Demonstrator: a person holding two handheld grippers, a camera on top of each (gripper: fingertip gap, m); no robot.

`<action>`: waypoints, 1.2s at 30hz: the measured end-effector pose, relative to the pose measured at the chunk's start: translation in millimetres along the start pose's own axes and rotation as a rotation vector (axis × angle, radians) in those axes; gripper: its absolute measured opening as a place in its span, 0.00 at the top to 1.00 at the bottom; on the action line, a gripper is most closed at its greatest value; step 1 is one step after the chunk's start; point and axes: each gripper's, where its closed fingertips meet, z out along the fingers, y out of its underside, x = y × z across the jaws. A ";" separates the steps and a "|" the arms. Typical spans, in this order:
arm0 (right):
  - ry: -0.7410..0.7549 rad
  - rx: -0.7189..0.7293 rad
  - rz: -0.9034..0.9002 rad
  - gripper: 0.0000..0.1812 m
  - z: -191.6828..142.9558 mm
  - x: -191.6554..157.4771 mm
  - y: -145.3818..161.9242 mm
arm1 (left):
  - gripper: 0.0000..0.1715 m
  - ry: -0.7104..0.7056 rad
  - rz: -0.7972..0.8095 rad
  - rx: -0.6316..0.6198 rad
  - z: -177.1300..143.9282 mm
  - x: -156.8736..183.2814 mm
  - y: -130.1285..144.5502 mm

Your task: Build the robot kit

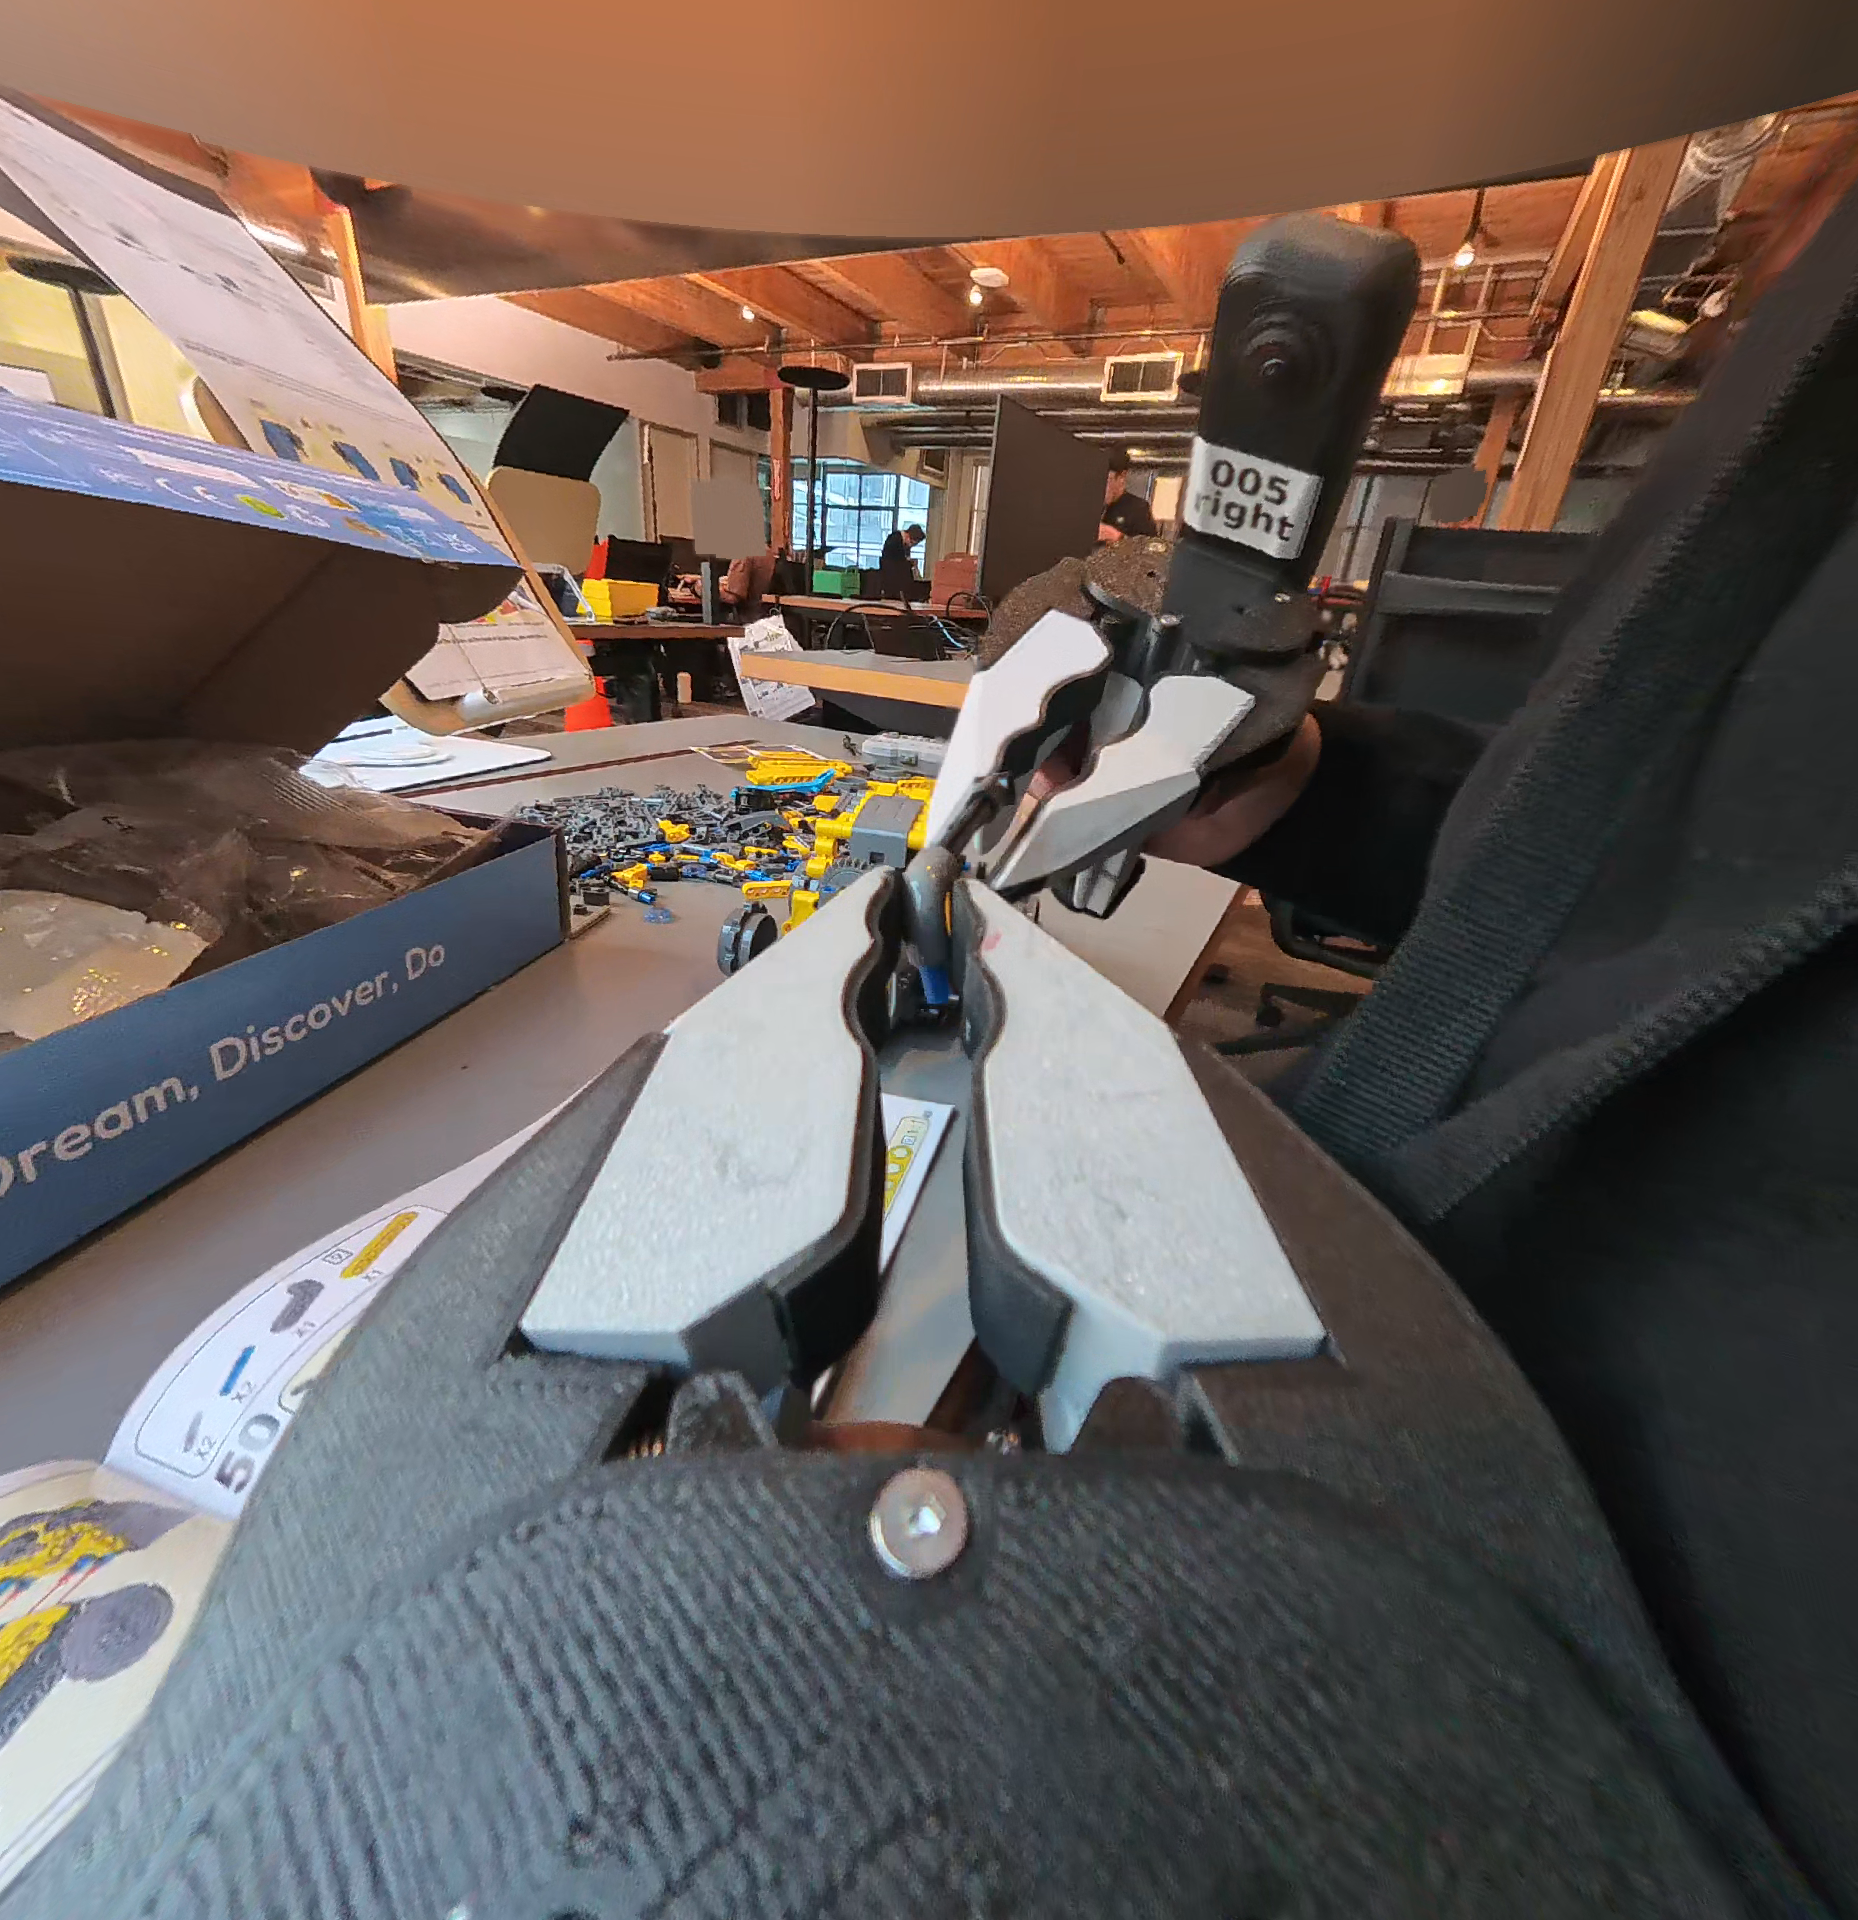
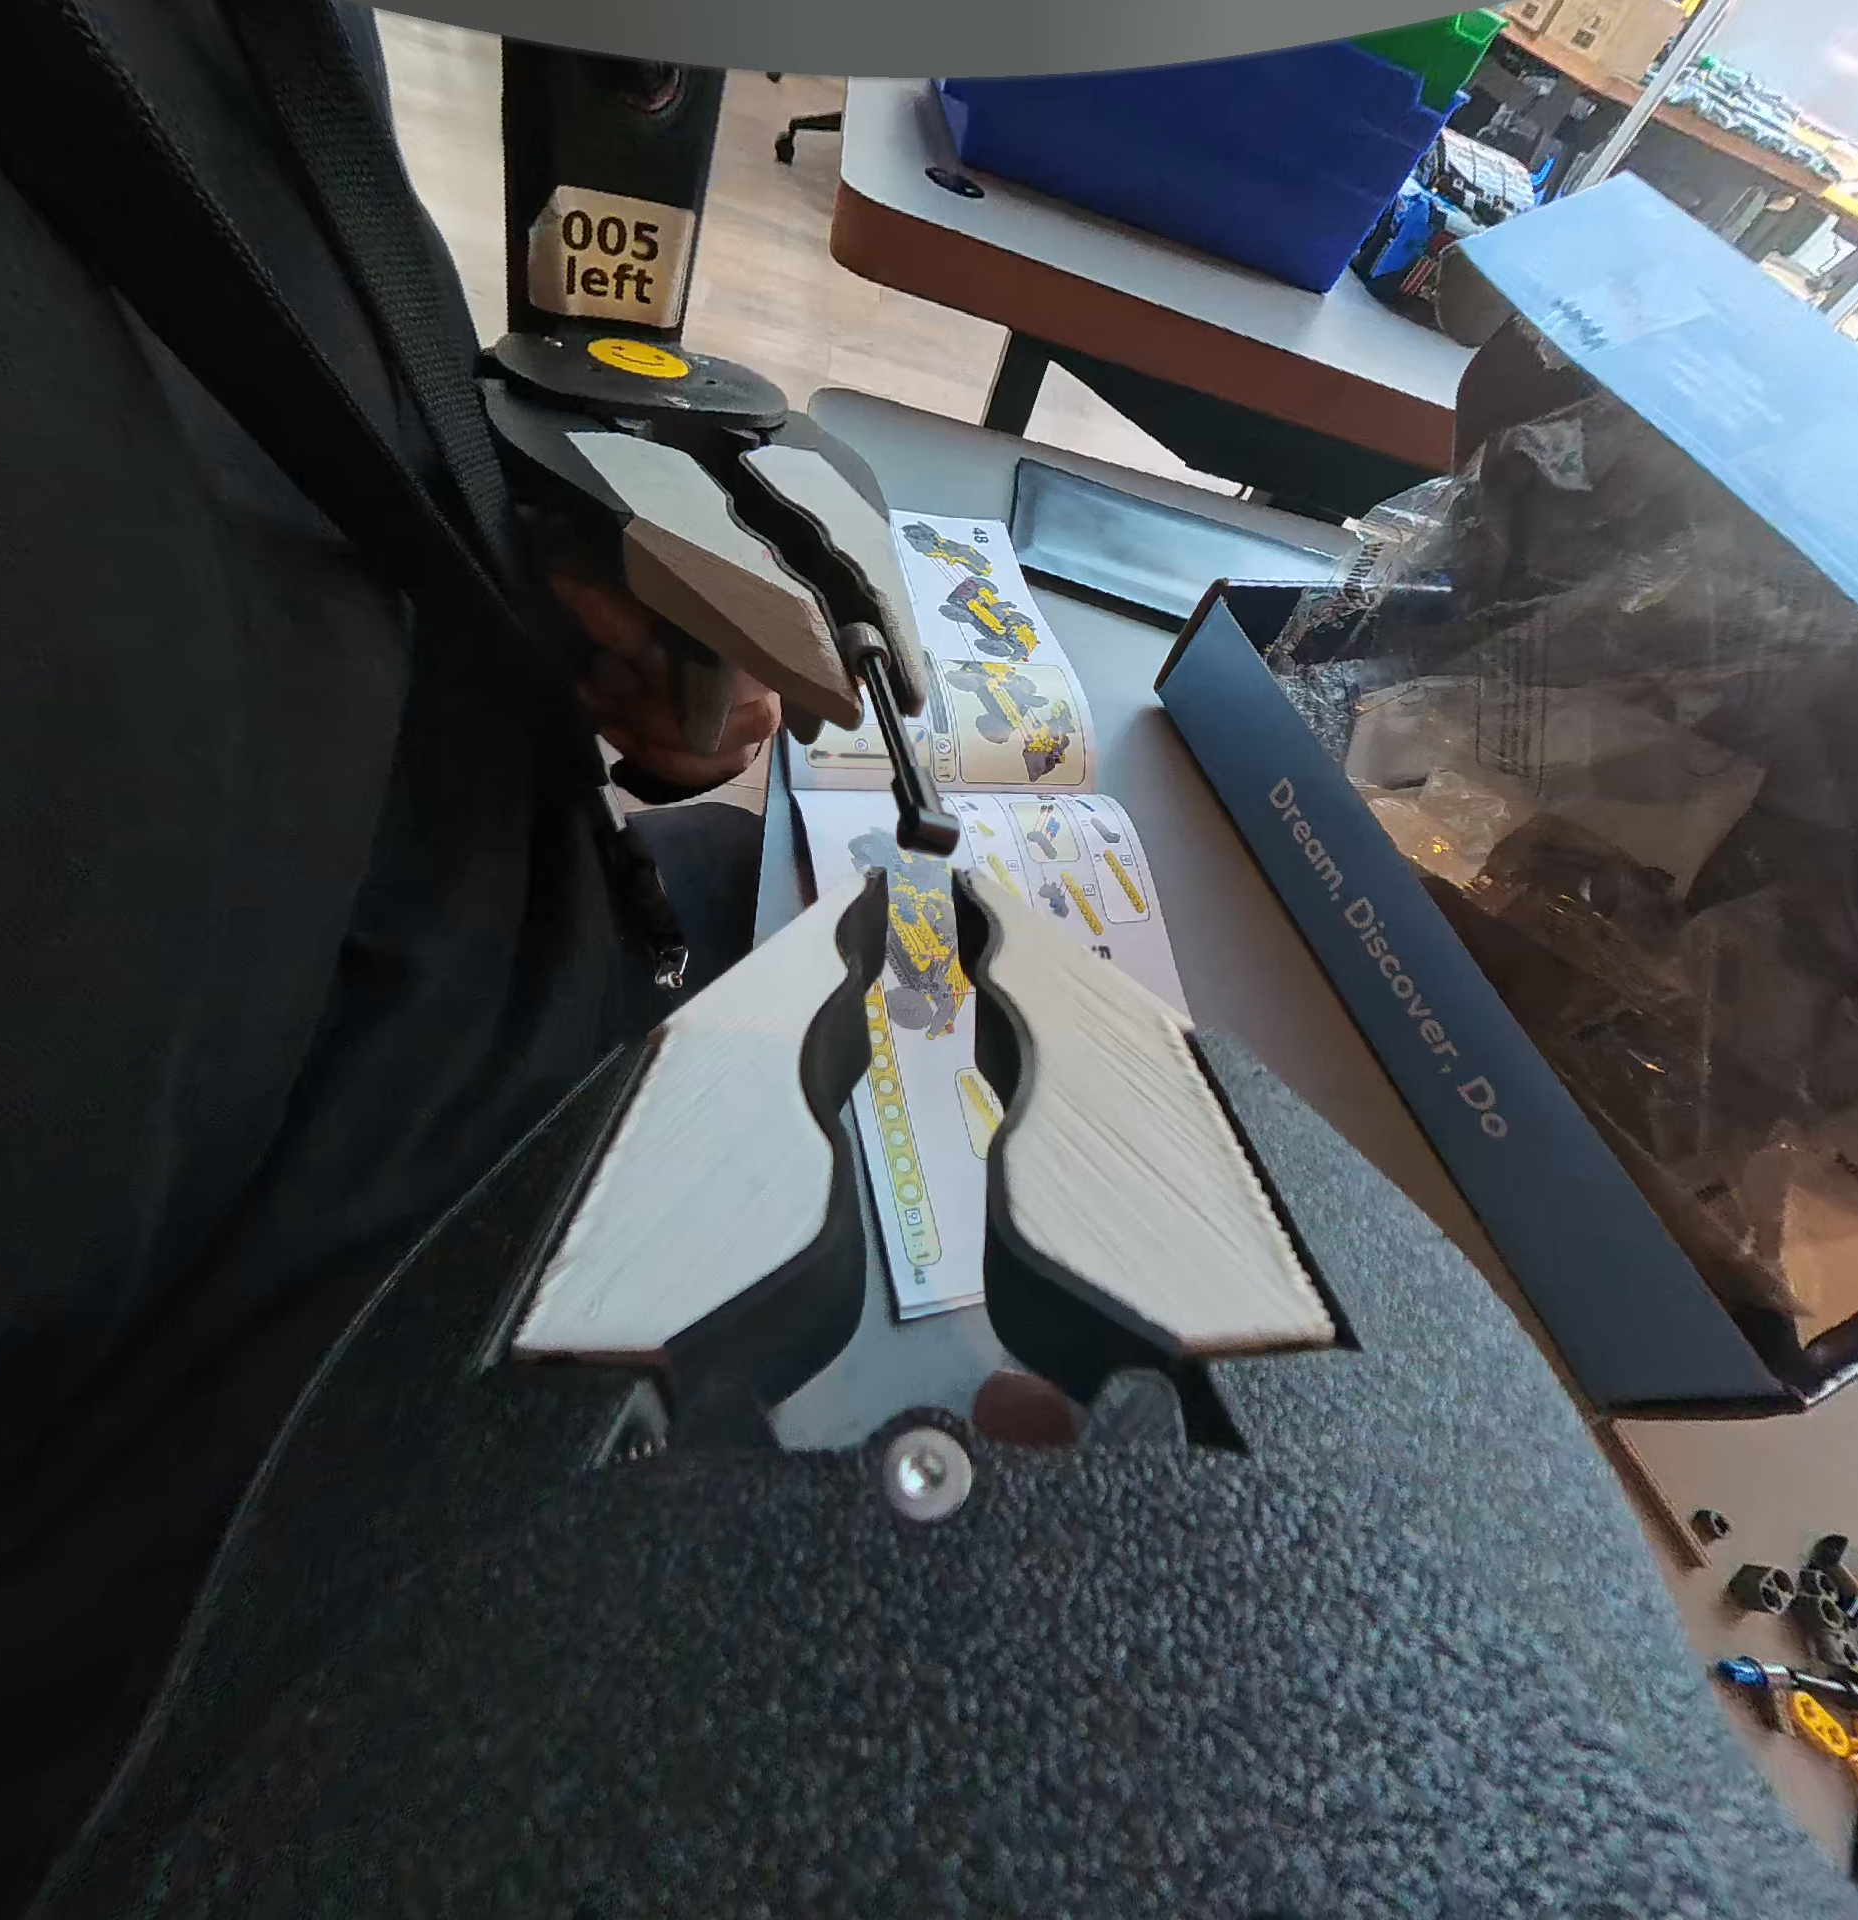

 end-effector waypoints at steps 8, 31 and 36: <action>0.051 0.039 0.000 0.92 -5.9 4.4 -2.1 | 0.97 0.000 0.016 -0.012 6.1 4.9 1.6; 0.068 0.053 -0.019 0.95 -30.0 -55.2 26.6 | 0.97 0.078 0.212 -0.182 17.3 65.1 38.1; 0.087 0.044 -0.077 0.96 -37.1 -63.5 27.1 | 0.97 0.120 0.212 -0.211 19.7 73.9 40.1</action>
